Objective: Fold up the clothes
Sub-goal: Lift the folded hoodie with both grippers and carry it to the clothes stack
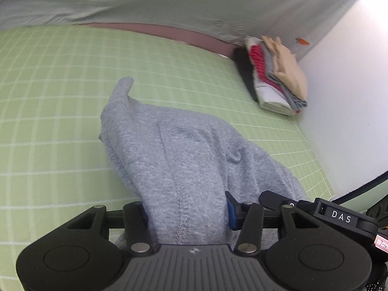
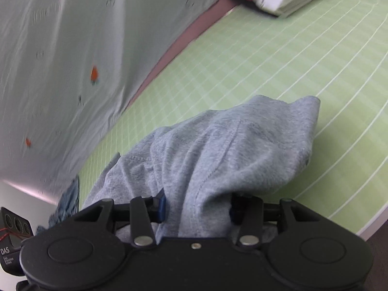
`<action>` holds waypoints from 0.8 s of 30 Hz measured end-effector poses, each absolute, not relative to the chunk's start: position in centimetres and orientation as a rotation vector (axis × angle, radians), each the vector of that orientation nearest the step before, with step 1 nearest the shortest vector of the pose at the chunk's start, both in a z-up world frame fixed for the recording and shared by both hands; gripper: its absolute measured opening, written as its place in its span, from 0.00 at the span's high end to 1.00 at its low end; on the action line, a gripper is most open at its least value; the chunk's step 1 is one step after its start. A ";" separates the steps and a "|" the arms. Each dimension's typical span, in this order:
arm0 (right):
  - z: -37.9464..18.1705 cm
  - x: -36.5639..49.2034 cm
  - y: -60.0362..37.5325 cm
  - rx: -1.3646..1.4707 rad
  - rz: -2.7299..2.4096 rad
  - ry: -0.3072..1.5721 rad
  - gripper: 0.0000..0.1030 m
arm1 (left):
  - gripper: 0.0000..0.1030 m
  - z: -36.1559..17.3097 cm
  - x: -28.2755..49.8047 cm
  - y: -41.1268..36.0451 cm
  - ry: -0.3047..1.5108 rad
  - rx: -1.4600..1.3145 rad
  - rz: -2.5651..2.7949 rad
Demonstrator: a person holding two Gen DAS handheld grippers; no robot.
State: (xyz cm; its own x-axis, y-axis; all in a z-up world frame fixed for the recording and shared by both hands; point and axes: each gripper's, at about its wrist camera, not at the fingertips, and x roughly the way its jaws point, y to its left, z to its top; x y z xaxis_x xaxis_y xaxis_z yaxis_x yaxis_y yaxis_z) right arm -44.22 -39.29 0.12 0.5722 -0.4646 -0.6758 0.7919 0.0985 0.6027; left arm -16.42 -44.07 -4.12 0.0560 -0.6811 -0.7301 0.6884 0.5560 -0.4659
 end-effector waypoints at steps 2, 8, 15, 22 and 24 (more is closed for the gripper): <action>0.2 -47.2 -40.9 1.117 -0.960 0.324 0.56 | 0.51 -3.9 -18.0 -47.2 1.084 -0.011 -1.045; 2.1 -57.0 -50.2 0.986 -0.882 0.308 0.56 | 0.51 -2.7 -23.5 -58.6 0.982 -0.099 -1.009; 7.3 -65.1 -61.5 0.821 -0.862 0.262 0.57 | 0.51 2.0 -23.7 -72.5 0.886 -0.133 -1.074; 12.7 -68.6 -74.0 0.649 -0.853 0.127 0.57 | 0.47 6.4 -18.1 -84.7 0.707 -0.151 -1.144; 12.8 -68.2 -78.3 0.601 -0.900 0.131 0.50 | 0.23 6.0 -15.6 -88.4 0.664 -0.094 -1.058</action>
